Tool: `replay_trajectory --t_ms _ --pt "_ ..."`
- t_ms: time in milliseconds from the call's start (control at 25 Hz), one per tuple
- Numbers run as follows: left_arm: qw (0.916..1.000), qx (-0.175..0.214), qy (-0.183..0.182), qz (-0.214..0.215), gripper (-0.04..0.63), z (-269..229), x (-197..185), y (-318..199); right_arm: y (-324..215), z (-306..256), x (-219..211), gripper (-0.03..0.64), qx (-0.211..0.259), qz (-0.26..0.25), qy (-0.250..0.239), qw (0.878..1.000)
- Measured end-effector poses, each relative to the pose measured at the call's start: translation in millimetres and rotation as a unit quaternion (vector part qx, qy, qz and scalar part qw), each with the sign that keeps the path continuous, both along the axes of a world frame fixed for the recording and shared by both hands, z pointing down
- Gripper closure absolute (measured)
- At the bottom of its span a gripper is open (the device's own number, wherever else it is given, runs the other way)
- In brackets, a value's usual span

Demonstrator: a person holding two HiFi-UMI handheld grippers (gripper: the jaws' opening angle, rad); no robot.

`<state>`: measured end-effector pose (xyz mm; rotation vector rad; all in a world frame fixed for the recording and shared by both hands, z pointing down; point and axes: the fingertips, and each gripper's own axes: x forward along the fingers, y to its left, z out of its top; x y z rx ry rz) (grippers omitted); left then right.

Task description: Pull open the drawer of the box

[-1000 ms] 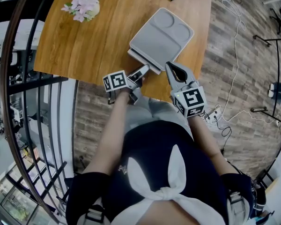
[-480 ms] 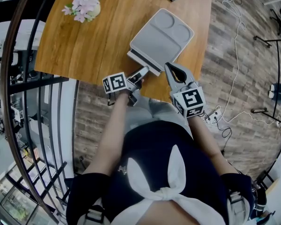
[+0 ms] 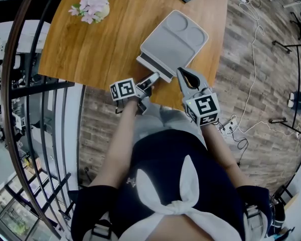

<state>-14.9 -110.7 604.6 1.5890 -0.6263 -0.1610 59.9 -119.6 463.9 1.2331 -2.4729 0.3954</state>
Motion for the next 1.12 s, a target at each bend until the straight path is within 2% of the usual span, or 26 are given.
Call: replay_trajectory --t_ms 1120 --pt "1.0 -0.001 0.001 -0.004 0.423 0.6 -10.3 13.0 8.5 11.9 -2.2 0.618 -0.013 -0.016 0.008 1.0"
